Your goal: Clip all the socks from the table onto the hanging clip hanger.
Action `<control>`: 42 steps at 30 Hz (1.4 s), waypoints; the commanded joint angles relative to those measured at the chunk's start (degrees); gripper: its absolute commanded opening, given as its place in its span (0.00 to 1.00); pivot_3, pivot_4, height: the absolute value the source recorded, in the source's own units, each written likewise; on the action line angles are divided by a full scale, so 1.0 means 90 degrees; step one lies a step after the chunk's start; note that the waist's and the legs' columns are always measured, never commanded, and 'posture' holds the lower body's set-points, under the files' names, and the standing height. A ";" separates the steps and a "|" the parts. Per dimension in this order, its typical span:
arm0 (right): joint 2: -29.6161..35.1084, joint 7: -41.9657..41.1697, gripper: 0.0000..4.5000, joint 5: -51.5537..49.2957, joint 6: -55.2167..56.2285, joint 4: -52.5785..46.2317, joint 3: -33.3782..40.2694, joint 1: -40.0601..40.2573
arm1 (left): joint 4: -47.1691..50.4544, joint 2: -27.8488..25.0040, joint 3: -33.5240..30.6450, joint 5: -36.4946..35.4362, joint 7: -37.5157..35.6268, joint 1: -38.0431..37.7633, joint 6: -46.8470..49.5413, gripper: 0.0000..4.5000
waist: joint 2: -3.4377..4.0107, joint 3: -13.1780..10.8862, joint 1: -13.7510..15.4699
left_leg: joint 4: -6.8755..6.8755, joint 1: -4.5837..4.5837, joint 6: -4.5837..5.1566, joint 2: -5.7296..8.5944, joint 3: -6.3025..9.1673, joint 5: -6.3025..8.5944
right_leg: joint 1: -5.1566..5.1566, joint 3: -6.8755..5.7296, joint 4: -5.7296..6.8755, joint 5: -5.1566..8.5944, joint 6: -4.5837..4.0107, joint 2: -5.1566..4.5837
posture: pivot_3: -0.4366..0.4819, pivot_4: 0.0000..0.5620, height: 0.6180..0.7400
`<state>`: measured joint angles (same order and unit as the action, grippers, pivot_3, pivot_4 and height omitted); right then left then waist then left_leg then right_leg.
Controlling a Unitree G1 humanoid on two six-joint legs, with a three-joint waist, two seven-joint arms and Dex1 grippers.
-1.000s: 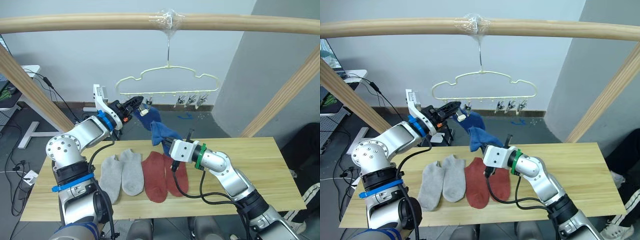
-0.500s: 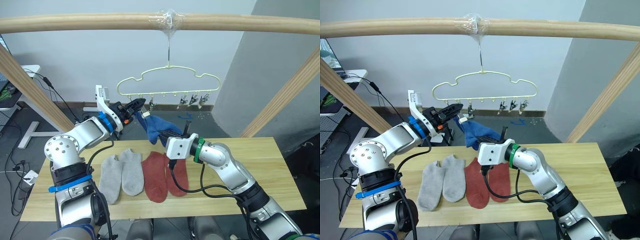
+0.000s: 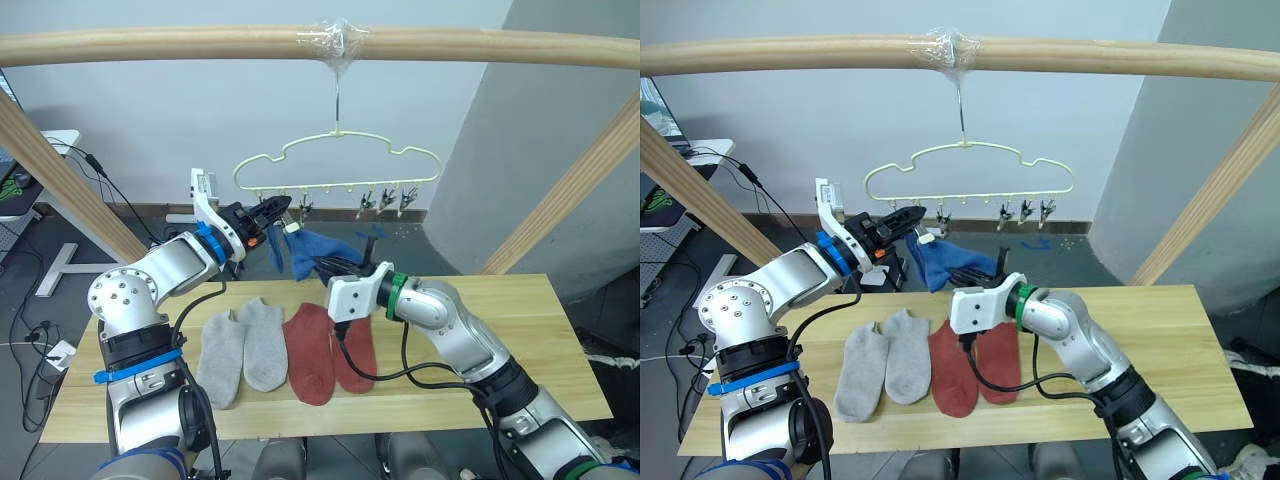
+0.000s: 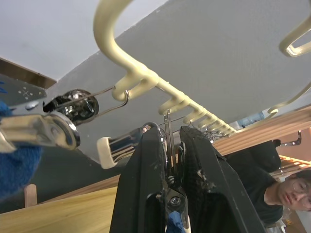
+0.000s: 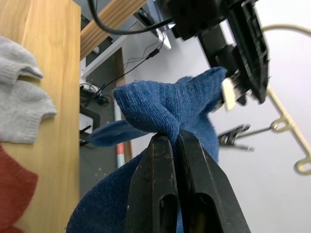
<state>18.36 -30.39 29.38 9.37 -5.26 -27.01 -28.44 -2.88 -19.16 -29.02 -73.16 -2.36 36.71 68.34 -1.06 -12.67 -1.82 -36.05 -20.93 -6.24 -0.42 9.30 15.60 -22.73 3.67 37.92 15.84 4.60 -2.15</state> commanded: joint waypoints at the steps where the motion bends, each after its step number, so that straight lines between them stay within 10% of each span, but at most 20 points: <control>1: 0.0006 0.0079 0.00 0.0085 0.0175 -0.0278 0.0015 -0.0081 | 0.0106 -0.0125 0.0002 -0.0169 -0.0101 0.0014 -0.0068 0.05 | 0.0000 0.0000 0.0001 | 0.0000 0.0000 0.0000 0.0000 0.0000 0.0000 | 0.0000 0.0000 0.0000 0.0000 0.0000 0.0000 | 0.50 0.37 1.00; 42: -0.0155 0.0153 0.00 0.0437 -0.0022 -0.0433 0.0013 -0.0233 | 0.0233 -0.0207 0.0100 -0.0358 -0.0113 -0.0177 -0.0170 0.05 | -0.0002 0.0002 -0.0001 | 0.0000 -0.0001 -0.0001 -0.0001 -0.0001 -0.0001 | -0.0006 0.0000 0.0003 0.0000 -0.0001 0.0000 | 0.51 0.33 1.00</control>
<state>17.46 -30.18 32.62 9.16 -8.51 -27.08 -29.37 -2.73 -20.12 -28.09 -74.55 -2.95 34.86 67.06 -1.07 -12.65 -1.82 -36.05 -20.94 -6.26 -0.42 9.29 15.59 -22.79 3.68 37.96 15.83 4.59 -2.15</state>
